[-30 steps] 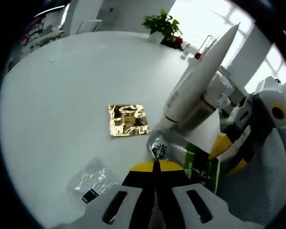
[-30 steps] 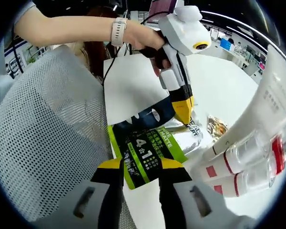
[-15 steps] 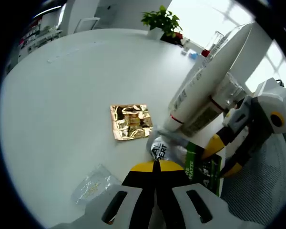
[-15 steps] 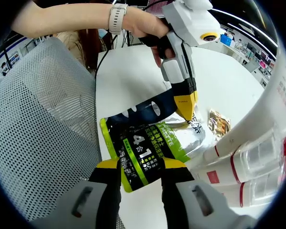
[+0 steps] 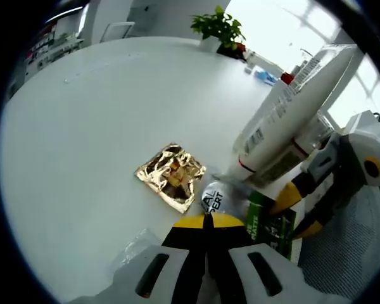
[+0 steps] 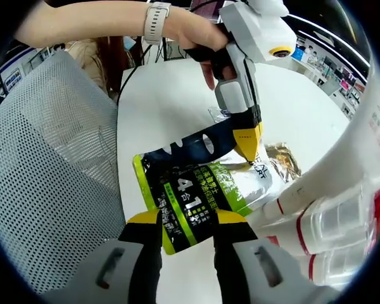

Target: Arrange the skincare products in the storage area until every visible bottle or jar stands upright without overlapping.

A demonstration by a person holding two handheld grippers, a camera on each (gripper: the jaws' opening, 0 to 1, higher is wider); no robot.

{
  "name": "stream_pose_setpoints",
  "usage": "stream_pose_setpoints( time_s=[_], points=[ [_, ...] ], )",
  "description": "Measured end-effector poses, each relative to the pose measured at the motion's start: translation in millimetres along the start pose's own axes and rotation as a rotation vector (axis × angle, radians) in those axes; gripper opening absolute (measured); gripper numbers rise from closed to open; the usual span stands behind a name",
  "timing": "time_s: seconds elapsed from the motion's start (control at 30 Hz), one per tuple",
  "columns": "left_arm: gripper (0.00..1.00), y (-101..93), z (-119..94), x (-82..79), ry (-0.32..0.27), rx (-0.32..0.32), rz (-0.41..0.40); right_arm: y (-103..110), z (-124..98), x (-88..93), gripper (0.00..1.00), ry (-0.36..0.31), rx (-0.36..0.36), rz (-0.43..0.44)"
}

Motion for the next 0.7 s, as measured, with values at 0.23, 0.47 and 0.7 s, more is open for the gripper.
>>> stream_pose_setpoints(
  time_s=[0.23,0.47,0.7],
  points=[
    [0.00,4.5,1,-4.2,-0.002,-0.010,0.000,0,1,-3.0,0.25,0.004,0.021,-0.047],
    [0.00,12.5,3,-10.9,-0.003,-0.026,0.005,-3,3,-5.8,0.21,0.010,0.044,-0.074],
    [0.00,15.6,5,-14.6,0.000,-0.026,0.012,-4,6,-8.8,0.20,0.012,0.052,-0.076]
  ],
)
Point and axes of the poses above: the point that each gripper's makers call its tool centre point, and the gripper's own axes: z roughly forward along the fingers, y roughly to its left, x roughly out of its underside, the point moved 10 cm from there along -z, roughly backward along the fingers, and after that the axes turned 3 degrees about -y, right-handed, at the moved point
